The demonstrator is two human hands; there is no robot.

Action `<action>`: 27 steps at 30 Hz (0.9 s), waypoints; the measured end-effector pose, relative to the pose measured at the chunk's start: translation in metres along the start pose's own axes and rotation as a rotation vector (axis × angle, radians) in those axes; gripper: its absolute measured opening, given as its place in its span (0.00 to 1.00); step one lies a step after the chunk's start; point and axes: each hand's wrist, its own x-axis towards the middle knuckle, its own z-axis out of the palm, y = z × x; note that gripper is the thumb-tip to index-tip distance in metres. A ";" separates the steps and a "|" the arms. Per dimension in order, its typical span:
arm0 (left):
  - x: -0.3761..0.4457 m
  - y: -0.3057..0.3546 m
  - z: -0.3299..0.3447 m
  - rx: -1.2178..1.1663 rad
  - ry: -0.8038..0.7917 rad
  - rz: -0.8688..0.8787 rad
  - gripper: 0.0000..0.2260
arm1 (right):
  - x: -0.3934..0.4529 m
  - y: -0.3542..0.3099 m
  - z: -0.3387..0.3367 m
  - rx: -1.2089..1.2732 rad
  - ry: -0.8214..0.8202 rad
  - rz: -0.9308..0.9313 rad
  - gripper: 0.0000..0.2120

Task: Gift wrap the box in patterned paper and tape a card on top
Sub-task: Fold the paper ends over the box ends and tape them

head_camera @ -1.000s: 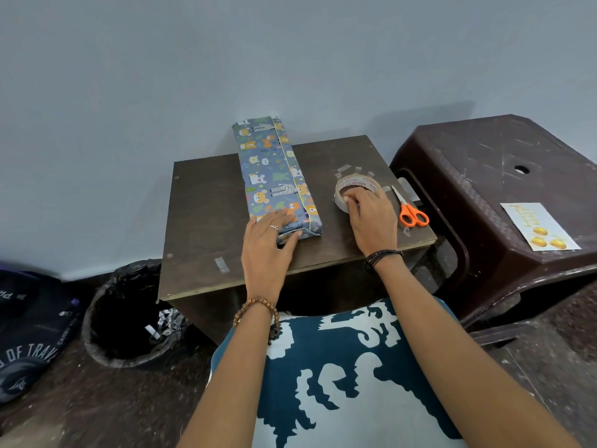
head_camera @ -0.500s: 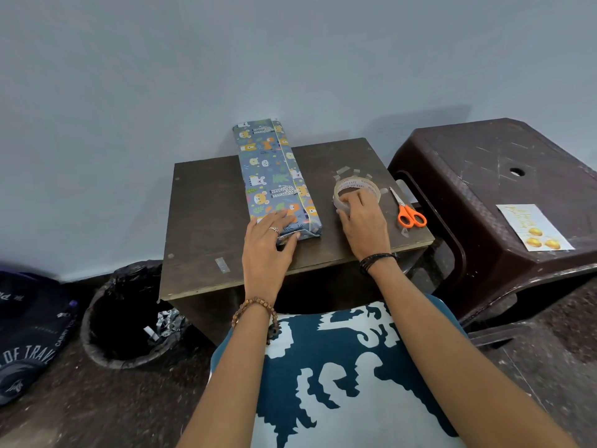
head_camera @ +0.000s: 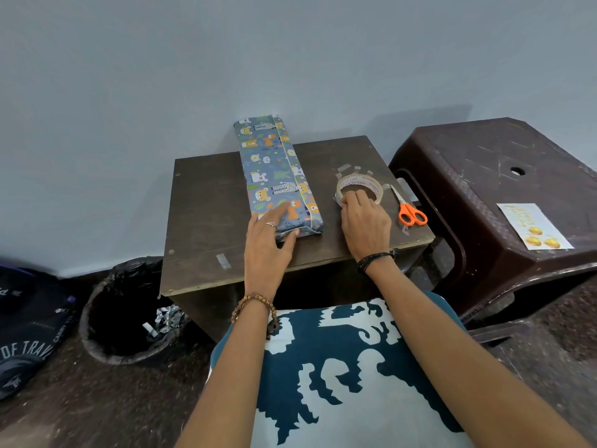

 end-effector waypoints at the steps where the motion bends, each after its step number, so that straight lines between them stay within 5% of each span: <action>1: 0.000 0.001 0.000 -0.007 -0.010 -0.007 0.22 | 0.000 -0.001 -0.001 -0.015 -0.011 0.003 0.08; 9: -0.002 0.000 0.000 -0.012 0.037 0.007 0.23 | -0.005 -0.006 -0.008 -0.114 -0.075 -0.038 0.08; 20: -0.010 -0.008 -0.018 -0.392 0.181 -0.206 0.16 | -0.009 -0.006 -0.007 -0.050 -0.060 -0.039 0.10; 27: -0.008 -0.008 -0.020 -0.400 0.188 -0.230 0.15 | -0.014 -0.010 -0.007 0.013 -0.132 -0.051 0.03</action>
